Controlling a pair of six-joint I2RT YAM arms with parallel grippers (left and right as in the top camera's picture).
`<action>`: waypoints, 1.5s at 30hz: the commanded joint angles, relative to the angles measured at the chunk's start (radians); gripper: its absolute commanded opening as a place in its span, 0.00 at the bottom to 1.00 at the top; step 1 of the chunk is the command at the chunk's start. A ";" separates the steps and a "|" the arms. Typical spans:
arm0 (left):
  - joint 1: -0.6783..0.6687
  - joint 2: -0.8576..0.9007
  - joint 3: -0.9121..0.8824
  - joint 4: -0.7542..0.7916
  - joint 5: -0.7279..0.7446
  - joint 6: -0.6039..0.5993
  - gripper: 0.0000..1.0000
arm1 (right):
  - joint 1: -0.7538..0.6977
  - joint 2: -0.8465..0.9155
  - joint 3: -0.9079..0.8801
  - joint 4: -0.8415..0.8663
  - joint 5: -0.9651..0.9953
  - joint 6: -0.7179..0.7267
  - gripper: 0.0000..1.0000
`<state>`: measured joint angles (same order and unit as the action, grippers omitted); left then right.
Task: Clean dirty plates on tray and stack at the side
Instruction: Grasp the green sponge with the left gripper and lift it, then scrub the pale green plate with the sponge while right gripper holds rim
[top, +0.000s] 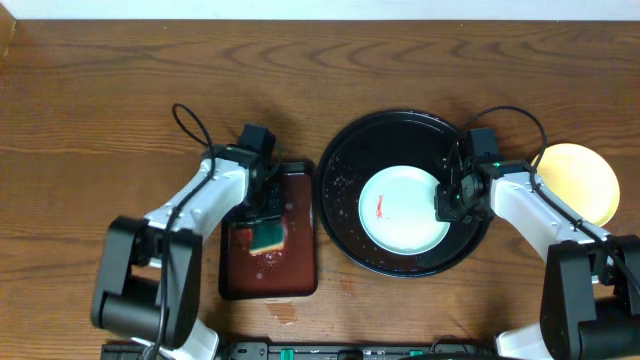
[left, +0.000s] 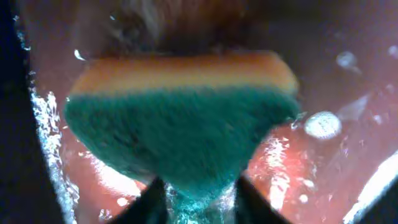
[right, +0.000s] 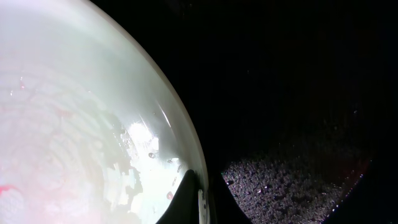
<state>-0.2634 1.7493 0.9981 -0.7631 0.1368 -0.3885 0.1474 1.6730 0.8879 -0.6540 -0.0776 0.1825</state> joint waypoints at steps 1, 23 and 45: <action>-0.003 0.096 -0.013 0.041 0.010 -0.013 0.10 | 0.011 0.040 -0.019 0.012 0.024 0.001 0.01; -0.015 -0.348 0.113 -0.114 0.013 0.065 0.07 | 0.011 0.040 -0.019 0.012 0.020 0.003 0.01; -0.475 0.026 0.225 0.332 0.250 -0.142 0.08 | 0.011 0.040 -0.019 0.012 -0.010 0.004 0.01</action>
<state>-0.7193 1.7123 1.2068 -0.4721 0.3061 -0.4740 0.1474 1.6730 0.8879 -0.6518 -0.0822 0.1833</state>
